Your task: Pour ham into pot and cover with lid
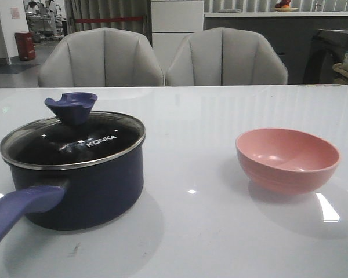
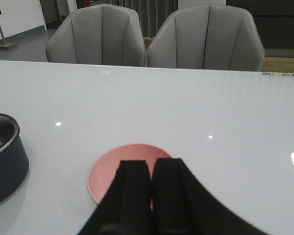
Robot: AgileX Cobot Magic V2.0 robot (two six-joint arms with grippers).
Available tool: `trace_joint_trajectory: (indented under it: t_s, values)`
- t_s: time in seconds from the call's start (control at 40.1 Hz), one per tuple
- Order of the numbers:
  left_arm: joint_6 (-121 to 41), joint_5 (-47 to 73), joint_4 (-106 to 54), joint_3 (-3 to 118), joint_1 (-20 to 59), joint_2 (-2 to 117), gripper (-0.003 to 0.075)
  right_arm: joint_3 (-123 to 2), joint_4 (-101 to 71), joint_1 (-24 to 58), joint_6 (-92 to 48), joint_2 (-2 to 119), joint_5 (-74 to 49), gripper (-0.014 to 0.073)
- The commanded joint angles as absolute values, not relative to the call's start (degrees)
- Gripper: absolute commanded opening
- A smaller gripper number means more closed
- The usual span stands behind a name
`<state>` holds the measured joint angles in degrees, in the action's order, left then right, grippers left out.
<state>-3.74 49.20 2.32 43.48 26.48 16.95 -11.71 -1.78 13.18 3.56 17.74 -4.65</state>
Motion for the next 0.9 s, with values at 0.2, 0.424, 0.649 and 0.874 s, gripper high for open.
trace_joint_trajectory:
  t_s: [0.2, 0.424, 0.649, 0.874]
  values:
    - [-3.2, 28.1, 1.8, 29.9, 26.9, 4.0, 0.0113, -13.4, -1.6, 13.2, 2.9, 18.1, -0.3, 0.0161]
    - [-3.2, 24.3, 1.3, 26.1, 26.9, 3.2, 0.0113, -13.4, -1.6, 13.2, 2.9, 18.1, -0.3, 0.0161]
    - [-3.2, 24.4, 1.3, 23.7, 26.9, 3.2, 0.0113, -13.4, -1.6, 13.2, 2.9, 18.1, -0.3, 0.0161]
    - [-3.2, 25.0, 1.3, 22.2, 26.9, 3.2, 0.0113, -13.4, -1.6, 13.2, 2.9, 18.1, -0.3, 0.0161]
